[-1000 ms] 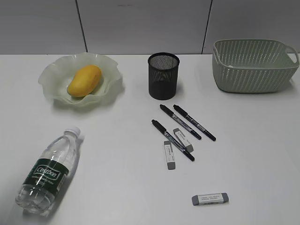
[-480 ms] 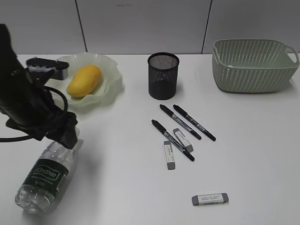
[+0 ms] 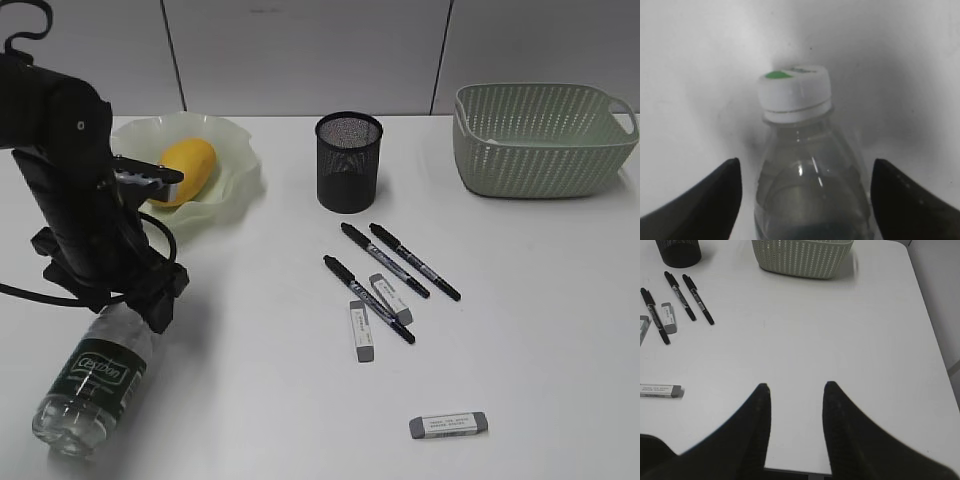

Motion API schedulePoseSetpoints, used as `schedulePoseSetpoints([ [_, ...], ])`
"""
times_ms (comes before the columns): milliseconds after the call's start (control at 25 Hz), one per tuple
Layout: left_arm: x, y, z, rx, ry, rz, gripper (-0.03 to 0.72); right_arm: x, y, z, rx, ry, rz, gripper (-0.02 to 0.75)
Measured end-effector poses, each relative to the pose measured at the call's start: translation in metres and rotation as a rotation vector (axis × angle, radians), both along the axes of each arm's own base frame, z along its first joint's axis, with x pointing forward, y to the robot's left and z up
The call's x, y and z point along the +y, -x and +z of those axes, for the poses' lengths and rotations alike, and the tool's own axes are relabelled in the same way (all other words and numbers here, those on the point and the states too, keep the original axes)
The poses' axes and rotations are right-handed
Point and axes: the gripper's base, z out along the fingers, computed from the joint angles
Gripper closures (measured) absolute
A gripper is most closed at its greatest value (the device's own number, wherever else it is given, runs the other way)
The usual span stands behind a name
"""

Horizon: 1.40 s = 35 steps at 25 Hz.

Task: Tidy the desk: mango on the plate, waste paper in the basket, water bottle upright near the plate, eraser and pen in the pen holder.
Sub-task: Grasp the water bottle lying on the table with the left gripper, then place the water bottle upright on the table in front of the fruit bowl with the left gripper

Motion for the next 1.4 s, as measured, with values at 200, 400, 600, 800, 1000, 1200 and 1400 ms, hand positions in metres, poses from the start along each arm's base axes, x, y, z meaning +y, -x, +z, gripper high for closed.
schedulePoseSetpoints([
  [200, -0.001, -0.001, -0.003, 0.003, 0.003, 0.004, 0.335, 0.0, 0.0, 0.0, 0.0, 0.0, 0.0, 0.448],
  [400, -0.001, -0.002, 0.001, -0.03, 0.02, 0.003, 0.334, 0.0, 0.0, 0.0, 0.0, 0.0, 0.0, 0.449],
  [600, 0.01, 0.017, 0.037, -0.302, 0.129, -0.025, 0.335, 0.0, 0.0, 0.0, 0.0, 0.0, 0.0, 0.449],
  [800, 0.042, 0.059, 0.063, -0.748, 0.302, -0.059, 0.353, 0.0, 0.0, 0.0, 0.0, -0.001, 0.0, 0.449],
  [1000, 0.066, 0.066, 0.052, -0.975, 0.34, -0.086, 0.353, 0.0, 0.0, 0.0, 0.0, -0.001, 0.0, 0.449],
  [1200, 0.08, 0.048, 0.033, -1.04, 0.338, -0.04, 0.353, 0.0, 0.0, 0.0, 0.0, -0.001, 0.0, 0.449],
  [1400, 0.073, 0.036, 0.013, -1.098, 0.392, -0.083, 0.353, 0.0, 0.0, 0.0, 0.0, -0.001, 0.0, 0.449],
])
